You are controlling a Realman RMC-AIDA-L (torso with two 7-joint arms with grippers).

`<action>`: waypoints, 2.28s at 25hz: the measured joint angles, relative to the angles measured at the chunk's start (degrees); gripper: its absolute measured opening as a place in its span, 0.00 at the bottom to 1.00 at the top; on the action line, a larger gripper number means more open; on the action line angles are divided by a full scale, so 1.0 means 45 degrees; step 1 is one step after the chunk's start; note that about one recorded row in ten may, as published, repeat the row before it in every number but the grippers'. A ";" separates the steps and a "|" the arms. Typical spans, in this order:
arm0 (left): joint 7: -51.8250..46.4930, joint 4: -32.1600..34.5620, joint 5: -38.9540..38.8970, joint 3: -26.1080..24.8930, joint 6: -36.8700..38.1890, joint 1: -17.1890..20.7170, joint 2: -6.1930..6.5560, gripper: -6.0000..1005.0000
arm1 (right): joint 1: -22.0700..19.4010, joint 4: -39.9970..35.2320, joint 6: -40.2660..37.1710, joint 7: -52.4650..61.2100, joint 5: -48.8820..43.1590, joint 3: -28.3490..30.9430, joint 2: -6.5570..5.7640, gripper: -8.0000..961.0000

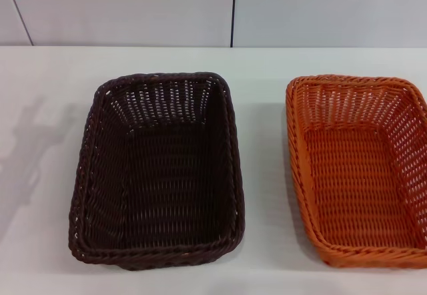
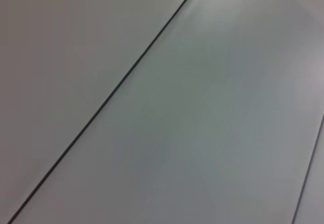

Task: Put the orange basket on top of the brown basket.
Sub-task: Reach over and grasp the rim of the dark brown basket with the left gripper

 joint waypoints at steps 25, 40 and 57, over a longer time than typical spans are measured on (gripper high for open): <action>-0.4590 -0.3492 0.2464 0.0346 0.3692 -0.0158 0.1131 0.85 | 0.0131 0.0001 0.0040 0.0063 0.0000 0.0258 -0.0020 0.70; -1.8805 -1.3769 1.6826 0.1425 0.1790 -0.1107 0.3255 0.85 | 0.0038 -0.0049 0.0691 0.0012 0.0001 0.0751 -0.0020 0.69; -2.2286 -1.7926 2.5567 0.3127 -0.0615 -0.1937 0.0085 0.84 | -0.0095 -0.0223 0.0998 0.0001 0.0002 0.0941 -0.0020 0.69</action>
